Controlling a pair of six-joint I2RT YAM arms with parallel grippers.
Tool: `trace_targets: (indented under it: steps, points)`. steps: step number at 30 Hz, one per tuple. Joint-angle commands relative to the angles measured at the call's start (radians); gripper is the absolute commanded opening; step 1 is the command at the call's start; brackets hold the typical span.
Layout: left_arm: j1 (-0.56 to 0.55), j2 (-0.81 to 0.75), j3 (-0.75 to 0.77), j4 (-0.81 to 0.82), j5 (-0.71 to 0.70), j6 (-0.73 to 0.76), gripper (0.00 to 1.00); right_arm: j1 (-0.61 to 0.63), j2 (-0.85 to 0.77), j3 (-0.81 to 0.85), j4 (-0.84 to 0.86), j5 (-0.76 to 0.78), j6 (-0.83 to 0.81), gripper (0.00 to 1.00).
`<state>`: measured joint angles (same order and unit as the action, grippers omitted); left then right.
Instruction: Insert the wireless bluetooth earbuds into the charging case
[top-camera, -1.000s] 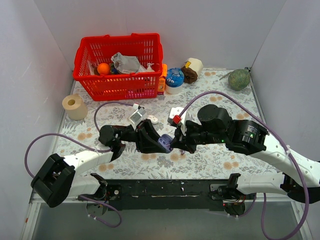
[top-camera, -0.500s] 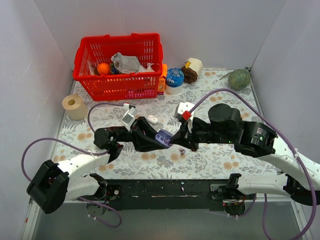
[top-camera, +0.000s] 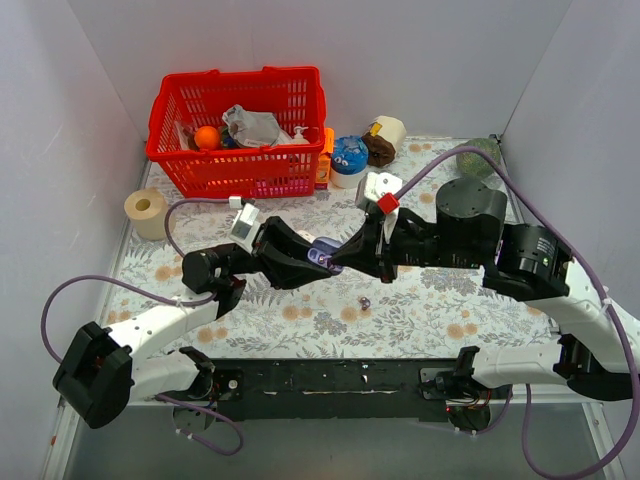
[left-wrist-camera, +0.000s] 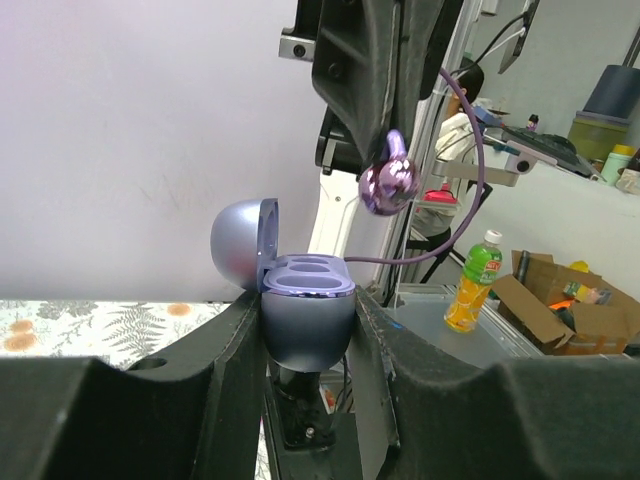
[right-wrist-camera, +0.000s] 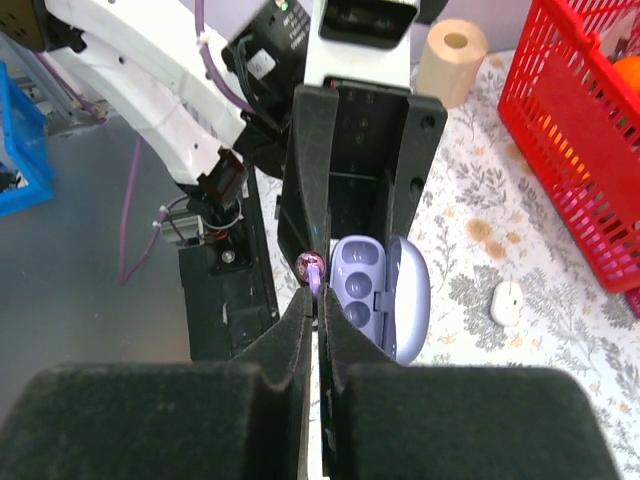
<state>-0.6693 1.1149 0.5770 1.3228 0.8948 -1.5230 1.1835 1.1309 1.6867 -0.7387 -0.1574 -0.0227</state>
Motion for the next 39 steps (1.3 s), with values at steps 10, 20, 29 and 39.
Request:
trace_targets:
  steps: [10, 20, 29, 39]
  points:
    - [0.004, -0.009, 0.101, 0.201, -0.037, 0.027, 0.0, 0.005, 0.067, 0.199, -0.084, 0.001, -0.14, 0.01]
    - [0.004, -0.035, 0.122, 0.179, -0.048, 0.046, 0.0, 0.005, 0.035, 0.131, -0.05, 0.044, -0.144, 0.01]
    - [0.004, -0.043, 0.124, 0.167, -0.056, 0.06, 0.0, 0.007, 0.02, 0.1, -0.037, 0.068, -0.146, 0.01]
    - [0.004, -0.04, 0.138, 0.167, -0.062, 0.058, 0.0, 0.007, 0.006, 0.074, -0.036, 0.078, -0.143, 0.01]
